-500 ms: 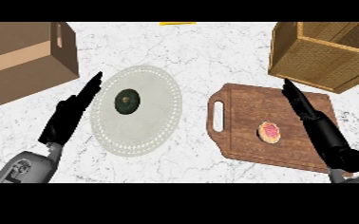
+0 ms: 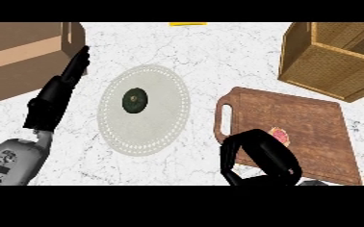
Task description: Pick the cupcake from the cutting board and place it in the basket
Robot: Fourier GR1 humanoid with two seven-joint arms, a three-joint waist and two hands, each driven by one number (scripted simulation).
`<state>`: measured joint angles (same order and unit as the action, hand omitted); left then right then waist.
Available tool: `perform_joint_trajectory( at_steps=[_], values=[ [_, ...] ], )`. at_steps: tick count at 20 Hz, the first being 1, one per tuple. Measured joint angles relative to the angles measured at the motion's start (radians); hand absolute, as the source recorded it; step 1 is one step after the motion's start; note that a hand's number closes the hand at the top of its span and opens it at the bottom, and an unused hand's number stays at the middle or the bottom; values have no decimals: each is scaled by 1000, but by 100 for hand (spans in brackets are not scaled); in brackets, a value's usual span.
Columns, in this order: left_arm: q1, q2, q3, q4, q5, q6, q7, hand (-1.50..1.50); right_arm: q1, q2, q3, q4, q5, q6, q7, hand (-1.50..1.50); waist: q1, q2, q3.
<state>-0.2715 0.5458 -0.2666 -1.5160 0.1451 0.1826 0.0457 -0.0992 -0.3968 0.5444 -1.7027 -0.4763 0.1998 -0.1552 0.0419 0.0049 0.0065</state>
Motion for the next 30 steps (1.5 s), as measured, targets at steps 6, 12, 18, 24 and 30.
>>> perform_joint_trajectory(
  at_steps=[6,12,18,24,30],
  values=[
    [57,-1,50,3,-8,5,-77,0,27,36,116,-237,150,-121,118,-150,-38,-9,-7],
    [57,4,64,0,-7,3,-69,0,-161,-133,-8,-329,363,-158,304,-150,-50,-16,-11],
    [41,3,65,-3,-8,-7,-72,0,-379,-394,-47,-356,439,77,476,-150,-31,-13,-14],
    [27,-6,65,-2,-11,-17,-72,0,-561,-557,-39,-327,313,401,577,-150,-19,-7,-13],
    [27,-22,81,11,-19,-32,-80,0,-699,-541,-31,-198,232,626,643,-150,-22,-4,-10]
  ],
)
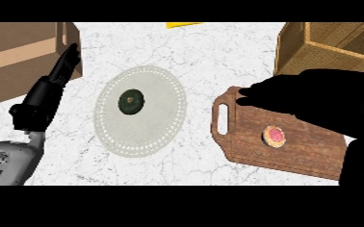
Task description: Pick the cupcake from the cutting board and place it in the basket
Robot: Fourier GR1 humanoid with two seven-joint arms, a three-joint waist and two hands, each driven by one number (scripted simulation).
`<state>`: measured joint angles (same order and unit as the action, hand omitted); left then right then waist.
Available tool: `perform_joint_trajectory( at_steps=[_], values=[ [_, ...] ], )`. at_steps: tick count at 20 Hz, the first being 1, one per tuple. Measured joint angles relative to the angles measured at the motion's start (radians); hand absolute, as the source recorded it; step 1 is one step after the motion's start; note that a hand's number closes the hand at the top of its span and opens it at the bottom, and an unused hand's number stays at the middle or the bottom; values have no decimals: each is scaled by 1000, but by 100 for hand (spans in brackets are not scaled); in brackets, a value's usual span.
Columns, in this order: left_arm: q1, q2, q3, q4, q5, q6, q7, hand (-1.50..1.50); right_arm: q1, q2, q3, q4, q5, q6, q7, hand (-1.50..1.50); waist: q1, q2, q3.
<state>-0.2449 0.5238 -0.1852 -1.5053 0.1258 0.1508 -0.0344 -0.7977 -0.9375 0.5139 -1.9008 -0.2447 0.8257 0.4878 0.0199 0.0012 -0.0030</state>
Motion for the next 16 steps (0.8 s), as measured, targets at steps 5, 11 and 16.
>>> perform_joint_trajectory(
  at_steps=[5,11,16],
  values=[
    [1,-17,16,-13,-19,-5,22,0,-32,63,-11,113,61,94,-22,-150,-4,1,2],
    [5,-28,51,3,-34,-34,5,0,12,154,0,159,230,135,-91,-150,-10,1,3],
    [31,-39,61,-18,-56,-44,6,0,57,194,48,183,381,153,-144,-150,-9,1,3]
  ],
)
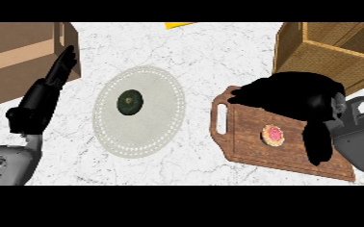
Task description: Pick the cupcake from the cutting board and place it in the basket
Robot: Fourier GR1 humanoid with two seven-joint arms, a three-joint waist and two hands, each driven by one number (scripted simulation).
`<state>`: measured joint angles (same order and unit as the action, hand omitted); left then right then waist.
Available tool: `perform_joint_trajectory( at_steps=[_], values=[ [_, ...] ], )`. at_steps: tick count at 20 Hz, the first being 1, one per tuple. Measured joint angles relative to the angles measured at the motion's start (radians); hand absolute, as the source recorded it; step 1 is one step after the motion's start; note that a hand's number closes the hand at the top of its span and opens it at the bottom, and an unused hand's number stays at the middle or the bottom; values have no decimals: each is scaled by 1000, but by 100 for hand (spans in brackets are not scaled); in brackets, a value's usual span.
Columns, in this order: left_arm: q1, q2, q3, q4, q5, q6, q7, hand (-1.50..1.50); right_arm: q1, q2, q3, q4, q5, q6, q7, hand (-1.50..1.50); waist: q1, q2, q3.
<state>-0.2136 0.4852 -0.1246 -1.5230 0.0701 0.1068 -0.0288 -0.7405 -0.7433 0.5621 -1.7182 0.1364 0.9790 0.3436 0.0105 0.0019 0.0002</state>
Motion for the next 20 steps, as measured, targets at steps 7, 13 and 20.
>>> perform_joint_trajectory(
  at_steps=[7,13,20],
  values=[
    [-10,-34,15,0,-29,-10,12,0,71,13,51,77,242,-24,-170,-150,-2,1,0],
    [3,-38,55,-24,-38,-46,23,0,144,29,52,115,397,-84,-279,-150,-4,-1,0],
    [1,-71,77,-7,-74,-64,13,0,185,84,40,193,545,-168,-405,-150,-6,-1,0]
  ],
)
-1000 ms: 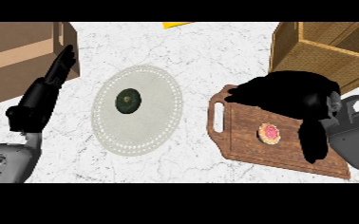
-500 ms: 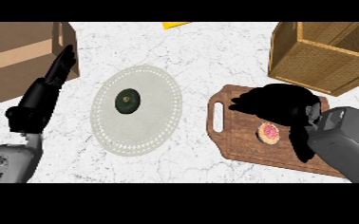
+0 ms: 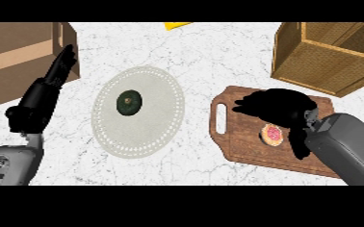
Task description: Pick the cupcake from the cutting board and place it in the basket
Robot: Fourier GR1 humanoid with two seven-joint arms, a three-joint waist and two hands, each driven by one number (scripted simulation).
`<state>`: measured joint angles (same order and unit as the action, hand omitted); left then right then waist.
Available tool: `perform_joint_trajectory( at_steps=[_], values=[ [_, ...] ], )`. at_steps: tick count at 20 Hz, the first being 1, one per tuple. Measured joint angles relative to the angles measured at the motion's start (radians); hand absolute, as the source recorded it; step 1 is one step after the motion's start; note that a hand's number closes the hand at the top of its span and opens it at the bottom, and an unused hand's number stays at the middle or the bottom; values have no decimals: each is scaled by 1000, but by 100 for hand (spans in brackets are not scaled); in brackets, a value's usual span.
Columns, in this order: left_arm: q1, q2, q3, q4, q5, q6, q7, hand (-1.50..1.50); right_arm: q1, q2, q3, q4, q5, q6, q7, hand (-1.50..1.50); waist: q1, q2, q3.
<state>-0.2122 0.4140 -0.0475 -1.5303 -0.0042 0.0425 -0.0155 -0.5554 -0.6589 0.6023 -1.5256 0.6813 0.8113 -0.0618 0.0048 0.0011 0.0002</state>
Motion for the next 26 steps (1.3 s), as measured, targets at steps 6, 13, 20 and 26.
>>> perform_joint_trajectory(
  at_steps=[6,13,20,26],
  values=[
    [28,-19,25,-15,-22,-24,-7,0,54,8,-49,9,85,-29,-82,-150,-1,-1,0],
    [13,-47,52,-6,-46,-53,-3,0,109,62,-84,23,174,-28,-121,-150,-4,-1,0],
    [20,-72,72,-48,-71,-74,27,0,138,105,-107,87,282,-54,-181,-150,-2,-1,0],
    [8,-84,104,-10,-84,-102,2,0,152,127,-142,155,357,-93,-237,-150,-3,-1,0]
  ],
)
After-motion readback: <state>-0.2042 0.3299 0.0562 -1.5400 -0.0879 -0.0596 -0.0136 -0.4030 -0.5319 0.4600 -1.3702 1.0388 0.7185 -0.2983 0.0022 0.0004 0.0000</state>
